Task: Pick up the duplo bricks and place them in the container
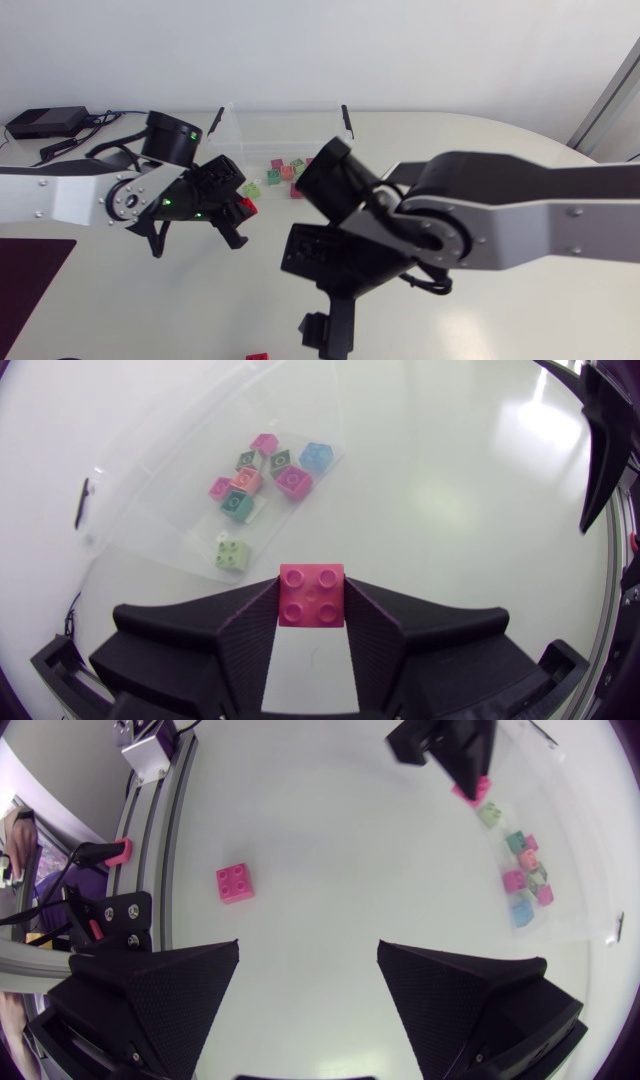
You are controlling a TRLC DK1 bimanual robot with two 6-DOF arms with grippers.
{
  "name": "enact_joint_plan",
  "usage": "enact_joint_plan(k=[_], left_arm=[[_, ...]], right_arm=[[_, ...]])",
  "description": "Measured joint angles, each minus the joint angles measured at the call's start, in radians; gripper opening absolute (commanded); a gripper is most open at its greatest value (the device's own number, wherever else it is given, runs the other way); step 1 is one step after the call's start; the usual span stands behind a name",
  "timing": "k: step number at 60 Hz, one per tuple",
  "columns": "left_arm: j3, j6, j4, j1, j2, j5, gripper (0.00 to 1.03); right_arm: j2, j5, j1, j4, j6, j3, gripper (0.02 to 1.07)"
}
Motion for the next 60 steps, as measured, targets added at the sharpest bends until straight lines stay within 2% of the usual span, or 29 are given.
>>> enact_joint_plan(k=[18, 37, 45, 50, 60], left_arm=[[-0.024, -0.037, -0.094, 0.082, -0.287, 0.055, 0.26], [-0.024, -0.127, -0.085, 0.197, -0.413, 0.111, 0.26], [-0.024, -0.192, -0.008, 0.208, -0.414, 0.148, 0.26], [-0.017, -0.217, 0.025, 0.208, -0.409, 0.151, 0.26], [-0.008, -0.237, 0.041, 0.208, -0.385, 0.151, 0.26]], right_arm=[[0.221, 0.020, 0.153, 0.034, 0.009, 0.035, 1.02], [0.356, 0.069, 0.231, 0.015, 0.019, 0.163, 1.01], [0.397, 0.073, 0.246, -0.011, 0.023, 0.214, 0.92], [0.417, 0.077, 0.254, -0.034, 0.024, 0.243, 0.78], [0.443, 0.090, 0.260, -0.067, 0.032, 0.275, 0.62]])
